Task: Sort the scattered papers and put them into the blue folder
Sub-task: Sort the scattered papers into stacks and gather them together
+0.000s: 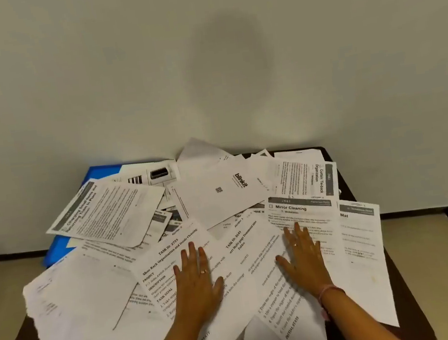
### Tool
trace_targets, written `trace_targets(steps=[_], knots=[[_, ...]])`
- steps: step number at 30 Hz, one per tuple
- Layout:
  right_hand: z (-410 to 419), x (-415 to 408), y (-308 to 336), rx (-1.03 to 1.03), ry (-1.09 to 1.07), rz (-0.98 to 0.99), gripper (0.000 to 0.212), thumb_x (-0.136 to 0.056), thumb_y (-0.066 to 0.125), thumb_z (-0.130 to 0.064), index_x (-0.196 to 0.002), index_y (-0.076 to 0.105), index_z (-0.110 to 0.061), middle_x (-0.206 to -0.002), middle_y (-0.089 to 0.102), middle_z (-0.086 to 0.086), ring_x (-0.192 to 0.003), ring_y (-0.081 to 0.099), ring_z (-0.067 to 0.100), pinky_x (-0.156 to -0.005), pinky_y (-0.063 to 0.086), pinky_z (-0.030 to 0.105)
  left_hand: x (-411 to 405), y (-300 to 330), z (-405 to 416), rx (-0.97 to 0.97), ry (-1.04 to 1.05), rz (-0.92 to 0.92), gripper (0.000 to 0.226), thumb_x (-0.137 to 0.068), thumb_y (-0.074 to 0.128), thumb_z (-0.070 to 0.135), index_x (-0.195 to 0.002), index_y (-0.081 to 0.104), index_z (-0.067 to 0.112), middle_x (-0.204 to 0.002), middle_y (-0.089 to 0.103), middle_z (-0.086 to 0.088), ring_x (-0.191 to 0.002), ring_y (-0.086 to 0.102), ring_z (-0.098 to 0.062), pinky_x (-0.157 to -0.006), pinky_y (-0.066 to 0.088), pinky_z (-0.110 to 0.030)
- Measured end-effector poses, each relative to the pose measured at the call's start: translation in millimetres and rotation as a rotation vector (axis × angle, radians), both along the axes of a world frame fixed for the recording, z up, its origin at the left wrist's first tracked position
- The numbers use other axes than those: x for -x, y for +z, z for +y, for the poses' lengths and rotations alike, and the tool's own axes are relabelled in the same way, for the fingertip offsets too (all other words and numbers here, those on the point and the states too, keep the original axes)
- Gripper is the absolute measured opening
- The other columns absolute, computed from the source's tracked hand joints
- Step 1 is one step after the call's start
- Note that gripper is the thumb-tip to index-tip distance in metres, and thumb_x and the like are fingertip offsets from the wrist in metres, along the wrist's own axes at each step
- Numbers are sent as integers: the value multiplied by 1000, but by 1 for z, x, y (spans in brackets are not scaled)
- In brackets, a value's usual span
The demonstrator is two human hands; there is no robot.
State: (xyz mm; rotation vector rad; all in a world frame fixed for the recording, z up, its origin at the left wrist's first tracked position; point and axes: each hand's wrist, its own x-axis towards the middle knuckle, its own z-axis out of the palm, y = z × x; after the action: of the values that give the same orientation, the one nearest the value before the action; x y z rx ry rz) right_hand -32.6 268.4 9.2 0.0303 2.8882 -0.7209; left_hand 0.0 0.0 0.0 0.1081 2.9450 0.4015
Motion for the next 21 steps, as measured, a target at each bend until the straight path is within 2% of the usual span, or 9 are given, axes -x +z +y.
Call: trace_targets(steps=[2, 4, 5, 7, 9, 11, 16, 18, 21], knots=[[1, -4, -9, -112, 31, -94, 79, -94, 37, -57, -151, -8, -27, -157, -21, -1, -144, -20, 20, -114, -12, 45, -6, -8, -1, 0, 45, -101, 93, -84, 14, 69, -148, 11, 2, -156, -1, -19, -144, 5, -39, -110, 10, -55], [1, -9, -18, -150, 32, -186, 78, -94, 33, -60, -151, -8, -27, -157, -20, 0, -145, -18, 22, -114, -11, 47, -16, -20, -4, -2, 85, -176, 114, -61, -21, 84, -142, -15, 4, -149, -26, -11, -140, -22, -29, -111, -8, -50], [0, -9, -20, -142, 29, -214, 77, -94, 31, -60, -151, -7, -27, -157, -19, 0, -145, -18, 22, -115, -11, 48, -17, -22, -5, -3, 106, -190, 118, -50, -33, 83, -138, -23, 5, -146, -33, -8, -135, -30, -24, -111, -12, -47], [0, -9, -22, -142, 31, -241, 75, -94, 29, -61, -151, -7, -27, -158, -19, 0, -145, -17, 23, -115, -10, 49, -17, -20, -5, 1, 113, -223, 120, -44, -39, 81, -137, -26, 6, -144, -37, -5, -132, -34, -20, -112, -12, -47], [1, -8, -23, -162, 36, -232, 75, -94, 27, -62, -151, -8, -28, -158, -19, 0, -145, -17, 22, -115, -10, 49, -17, -19, -3, 10, 120, -241, 119, -47, -36, 82, -139, -23, 7, -148, -34, -5, -134, -32, -19, -114, -10, -48], [2, -8, -24, -176, 37, -227, 75, -93, 27, -63, -151, -6, -30, -158, -17, -1, -146, -15, 22, -115, -9, 48, -16, -20, -2, 24, 136, -243, 118, -55, -24, 86, -145, -18, 10, -154, -27, -5, -140, -26, -21, -115, -6, -49], [1, -5, -20, -155, 0, -204, 75, -91, 35, -64, -151, 5, -32, -160, -6, -2, -147, -6, 22, -117, -1, 47, -6, -6, 3, 81, 141, -268, 78, -91, 18, 64, -153, 7, 18, -161, -1, -7, -147, 2, -28, -117, 13, -49], [2, -1, -18, -144, -14, -216, 75, -89, 40, -64, -151, 12, -32, -160, 1, -3, -147, 1, 22, -117, 4, 47, 0, -1, 2, 109, 127, -242, 67, -95, 28, 55, -150, 20, 17, -157, 14, -7, -142, 17, -28, -112, 24, -48], [1, 6, -14, -119, -75, -185, 66, -88, 46, -61, -146, 30, -32, -158, 17, -3, -144, 14, 21, -116, 13, 46, 10, 3, -2, 161, 82, -180, 55, -94, 32, 50, -137, 38, 16, -138, 37, -6, -122, 37, -24, -100, 37, -38]])
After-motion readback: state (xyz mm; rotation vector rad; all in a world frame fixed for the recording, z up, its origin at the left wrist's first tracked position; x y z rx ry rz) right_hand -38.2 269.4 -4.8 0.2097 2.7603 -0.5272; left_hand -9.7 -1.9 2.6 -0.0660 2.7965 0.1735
